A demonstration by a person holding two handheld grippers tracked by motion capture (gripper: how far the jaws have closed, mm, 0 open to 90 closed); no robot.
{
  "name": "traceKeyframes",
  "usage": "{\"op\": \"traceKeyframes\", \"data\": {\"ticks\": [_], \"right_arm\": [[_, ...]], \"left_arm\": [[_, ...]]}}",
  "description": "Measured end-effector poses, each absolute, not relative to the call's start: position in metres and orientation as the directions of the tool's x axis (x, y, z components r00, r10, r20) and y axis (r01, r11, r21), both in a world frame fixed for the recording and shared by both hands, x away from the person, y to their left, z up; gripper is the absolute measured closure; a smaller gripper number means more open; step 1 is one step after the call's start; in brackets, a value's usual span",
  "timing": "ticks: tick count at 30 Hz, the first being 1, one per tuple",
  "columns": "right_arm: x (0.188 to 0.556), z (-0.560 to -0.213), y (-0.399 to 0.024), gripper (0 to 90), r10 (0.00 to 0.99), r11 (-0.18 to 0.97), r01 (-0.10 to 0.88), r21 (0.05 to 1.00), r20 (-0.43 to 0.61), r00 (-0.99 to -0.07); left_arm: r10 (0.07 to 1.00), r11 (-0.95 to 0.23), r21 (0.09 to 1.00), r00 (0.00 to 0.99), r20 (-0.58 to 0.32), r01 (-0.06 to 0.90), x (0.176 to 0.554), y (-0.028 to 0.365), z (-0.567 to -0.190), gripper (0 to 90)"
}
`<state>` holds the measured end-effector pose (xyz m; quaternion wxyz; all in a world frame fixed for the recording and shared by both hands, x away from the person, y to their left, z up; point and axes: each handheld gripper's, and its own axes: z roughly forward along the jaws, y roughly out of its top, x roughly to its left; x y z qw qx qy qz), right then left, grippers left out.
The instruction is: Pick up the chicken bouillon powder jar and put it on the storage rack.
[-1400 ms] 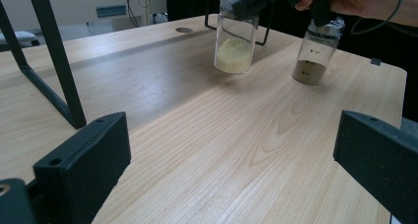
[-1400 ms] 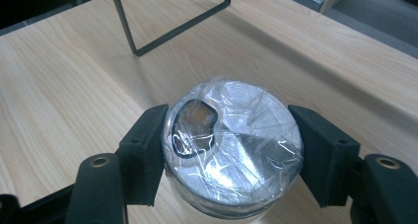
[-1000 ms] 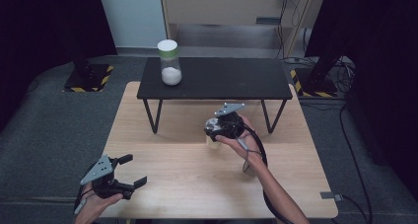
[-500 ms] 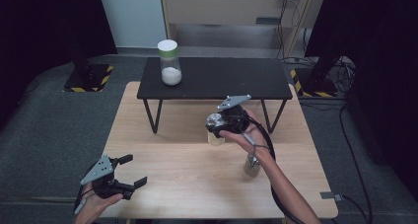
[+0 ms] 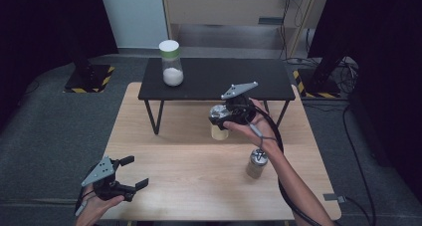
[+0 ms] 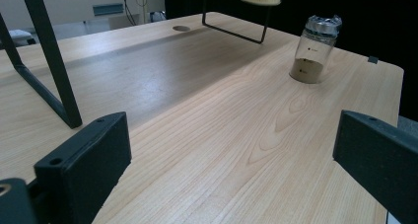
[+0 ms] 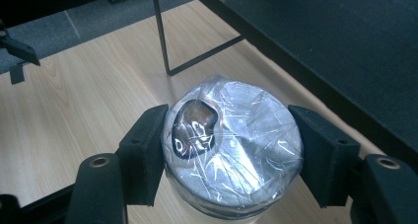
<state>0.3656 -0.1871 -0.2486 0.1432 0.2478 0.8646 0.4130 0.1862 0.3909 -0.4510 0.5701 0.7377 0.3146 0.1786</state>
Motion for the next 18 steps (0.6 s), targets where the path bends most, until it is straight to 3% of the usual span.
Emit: {"op": "traceKeyframes", "data": {"ticks": [18], "right_arm": [[0.381, -0.187, -0.19, 35.3, 0.53, 0.526, 0.304, 0.794, -0.027, -0.847]], "left_arm": [[0.665, -0.148, 0.953, 0.74, -0.101, 0.263, 0.187, 0.391, -0.452, 0.0]]}}
